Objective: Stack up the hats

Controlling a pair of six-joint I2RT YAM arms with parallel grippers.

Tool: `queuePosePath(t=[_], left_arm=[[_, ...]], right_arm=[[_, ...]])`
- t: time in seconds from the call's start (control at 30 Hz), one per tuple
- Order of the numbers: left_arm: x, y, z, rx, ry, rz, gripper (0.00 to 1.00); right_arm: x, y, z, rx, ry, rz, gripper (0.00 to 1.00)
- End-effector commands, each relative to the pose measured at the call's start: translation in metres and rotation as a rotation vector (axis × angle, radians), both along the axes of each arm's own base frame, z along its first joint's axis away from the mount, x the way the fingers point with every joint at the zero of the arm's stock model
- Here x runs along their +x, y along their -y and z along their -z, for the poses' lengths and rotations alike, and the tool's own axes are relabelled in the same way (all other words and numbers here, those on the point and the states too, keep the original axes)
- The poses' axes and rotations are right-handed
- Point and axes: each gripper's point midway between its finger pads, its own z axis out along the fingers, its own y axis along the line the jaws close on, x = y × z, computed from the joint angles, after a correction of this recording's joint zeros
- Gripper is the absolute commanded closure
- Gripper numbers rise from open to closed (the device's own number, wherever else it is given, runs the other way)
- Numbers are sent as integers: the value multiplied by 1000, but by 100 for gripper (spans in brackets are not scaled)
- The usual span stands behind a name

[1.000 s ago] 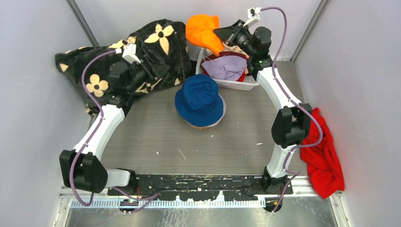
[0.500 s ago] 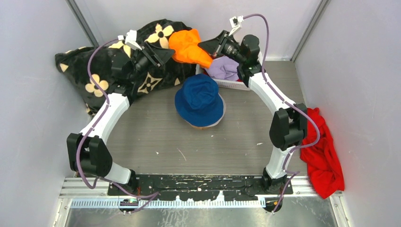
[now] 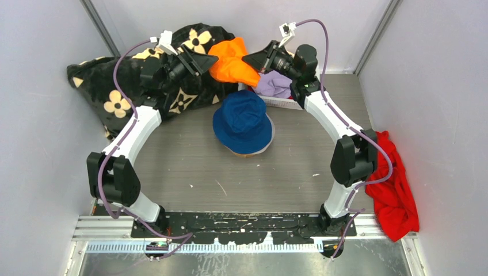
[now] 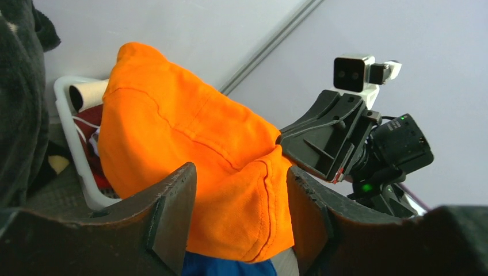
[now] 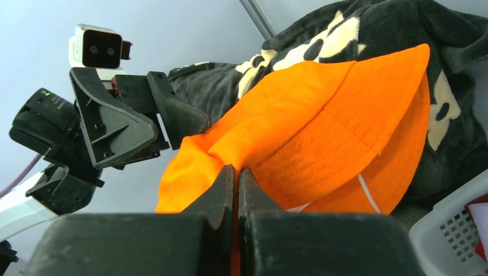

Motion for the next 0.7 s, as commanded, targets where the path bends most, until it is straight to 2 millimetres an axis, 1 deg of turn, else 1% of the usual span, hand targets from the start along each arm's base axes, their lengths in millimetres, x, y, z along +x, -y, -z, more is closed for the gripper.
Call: queuePosePath(t=[0.0, 0.17, 0.3, 0.43, 0.67], left_arm=[[-22, -8, -25, 66, 79, -36, 40], [-27, -21, -17, 137, 46, -106, 35], [-28, -17, -9, 139, 26, -85, 35], [-24, -13, 0, 133, 0, -64, 35], [-20, -12, 15, 142, -31, -58, 35]], right_arm=[[-20, 10, -53, 8, 156, 36, 99], [-19, 11, -56, 2, 169, 45, 99], [-21, 10, -59, 10, 175, 38, 99], [-24, 10, -63, 15, 183, 30, 99], [-28, 11, -70, 25, 196, 25, 99]])
